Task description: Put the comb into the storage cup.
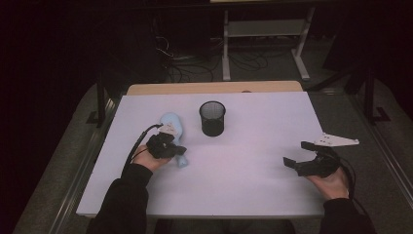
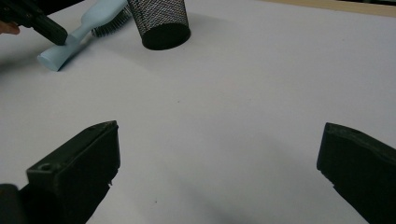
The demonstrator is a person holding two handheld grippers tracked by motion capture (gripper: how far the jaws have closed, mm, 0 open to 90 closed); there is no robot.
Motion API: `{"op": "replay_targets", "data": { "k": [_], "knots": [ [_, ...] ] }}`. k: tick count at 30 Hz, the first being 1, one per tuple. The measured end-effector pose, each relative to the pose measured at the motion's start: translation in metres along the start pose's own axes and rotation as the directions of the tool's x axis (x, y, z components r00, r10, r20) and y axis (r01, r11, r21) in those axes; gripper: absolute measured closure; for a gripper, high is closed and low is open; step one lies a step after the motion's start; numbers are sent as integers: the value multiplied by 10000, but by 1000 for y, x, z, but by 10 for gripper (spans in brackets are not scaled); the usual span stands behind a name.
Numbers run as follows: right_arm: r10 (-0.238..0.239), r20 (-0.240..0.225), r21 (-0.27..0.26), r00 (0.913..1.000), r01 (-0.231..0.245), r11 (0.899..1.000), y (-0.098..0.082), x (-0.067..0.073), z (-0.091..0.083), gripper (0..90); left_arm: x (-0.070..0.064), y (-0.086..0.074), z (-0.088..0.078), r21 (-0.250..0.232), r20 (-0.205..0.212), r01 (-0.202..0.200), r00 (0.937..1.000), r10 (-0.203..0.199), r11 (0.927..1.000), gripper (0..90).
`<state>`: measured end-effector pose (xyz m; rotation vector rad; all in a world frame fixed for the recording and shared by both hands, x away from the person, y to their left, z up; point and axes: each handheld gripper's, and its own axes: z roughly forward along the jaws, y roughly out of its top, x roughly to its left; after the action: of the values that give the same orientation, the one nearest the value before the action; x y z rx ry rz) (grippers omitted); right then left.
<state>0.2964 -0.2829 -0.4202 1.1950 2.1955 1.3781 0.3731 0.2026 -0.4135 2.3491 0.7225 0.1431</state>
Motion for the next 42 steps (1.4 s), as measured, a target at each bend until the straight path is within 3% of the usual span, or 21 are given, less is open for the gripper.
{"op": "replay_targets", "data": {
  "k": [13, 21, 42],
  "knots": [
    [12, -3, 7, 10000, -12, 10000, 0, 0, 0, 0, 0, 1, 5, 274, -9, -5, 10000, 5, 9996, 900],
    [19, -11, 8, 10000, -19, 10000, -1, 0, 0, 0, 2, -3, 6, 871, -255, -35, 9997, 58, 9962, 900],
    [31, -25, 14, 10000, -31, 10000, -1, 0, 0, 0, 12, -16, -8, 1020, -528, 258, 9984, -205, 9945, 900]
  ]
}}
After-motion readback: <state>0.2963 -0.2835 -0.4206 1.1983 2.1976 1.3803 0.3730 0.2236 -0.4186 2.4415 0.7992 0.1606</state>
